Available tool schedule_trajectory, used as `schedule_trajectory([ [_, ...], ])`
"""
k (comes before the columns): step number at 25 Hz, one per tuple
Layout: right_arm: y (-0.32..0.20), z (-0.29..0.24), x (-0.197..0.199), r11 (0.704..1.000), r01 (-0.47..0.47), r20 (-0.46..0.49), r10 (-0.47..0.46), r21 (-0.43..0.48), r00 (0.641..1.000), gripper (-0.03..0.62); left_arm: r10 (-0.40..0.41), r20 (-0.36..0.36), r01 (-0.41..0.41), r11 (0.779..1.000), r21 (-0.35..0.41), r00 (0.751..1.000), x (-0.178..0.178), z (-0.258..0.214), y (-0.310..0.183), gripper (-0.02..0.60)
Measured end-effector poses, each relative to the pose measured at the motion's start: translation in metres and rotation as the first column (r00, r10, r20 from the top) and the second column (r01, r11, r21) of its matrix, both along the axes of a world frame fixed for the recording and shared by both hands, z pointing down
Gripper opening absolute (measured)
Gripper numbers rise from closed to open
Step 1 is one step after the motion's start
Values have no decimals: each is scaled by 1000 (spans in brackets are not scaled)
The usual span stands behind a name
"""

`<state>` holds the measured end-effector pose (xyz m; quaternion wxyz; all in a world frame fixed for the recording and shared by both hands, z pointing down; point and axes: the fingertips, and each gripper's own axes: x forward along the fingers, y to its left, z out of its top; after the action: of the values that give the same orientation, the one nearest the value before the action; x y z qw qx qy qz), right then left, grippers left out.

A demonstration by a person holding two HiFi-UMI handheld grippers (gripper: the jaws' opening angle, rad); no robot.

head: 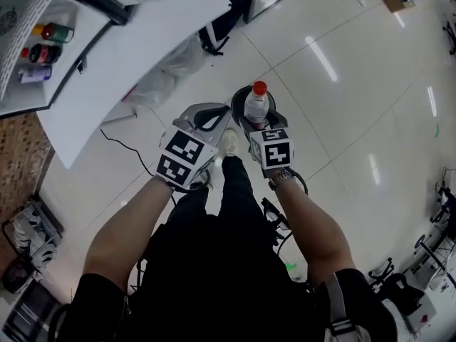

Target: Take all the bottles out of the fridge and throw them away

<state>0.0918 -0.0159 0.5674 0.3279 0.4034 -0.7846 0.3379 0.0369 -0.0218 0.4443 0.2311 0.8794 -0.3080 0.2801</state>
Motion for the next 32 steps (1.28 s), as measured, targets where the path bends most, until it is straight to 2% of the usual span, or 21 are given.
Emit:
schedule_trajectory([
  [8, 17, 100, 29, 983, -97, -48, 91, -154, 995, 282, 50, 24, -47, 992, -113, 998, 23, 78, 6, 3],
  [19, 28, 198, 33, 946, -157, -69, 144, -283, 987, 285, 72, 59, -59, 980, -192, 996, 29, 145, 7, 3],
  [24, 33, 231, 39, 928, -196, -93, 176, -315, 980, 291, 71, 79, -52, 973, -224, 994, 22, 163, 18, 3],
  [28, 23, 242, 48, 932, -248, -119, 224, -265, 967, 301, 62, 84, -40, 970, -242, 995, 19, 173, 22, 3],
  [32, 20, 238, 48, 934, -243, -112, 221, -260, 969, 301, 56, 81, -35, 968, -247, 995, 21, 175, 26, 3],
])
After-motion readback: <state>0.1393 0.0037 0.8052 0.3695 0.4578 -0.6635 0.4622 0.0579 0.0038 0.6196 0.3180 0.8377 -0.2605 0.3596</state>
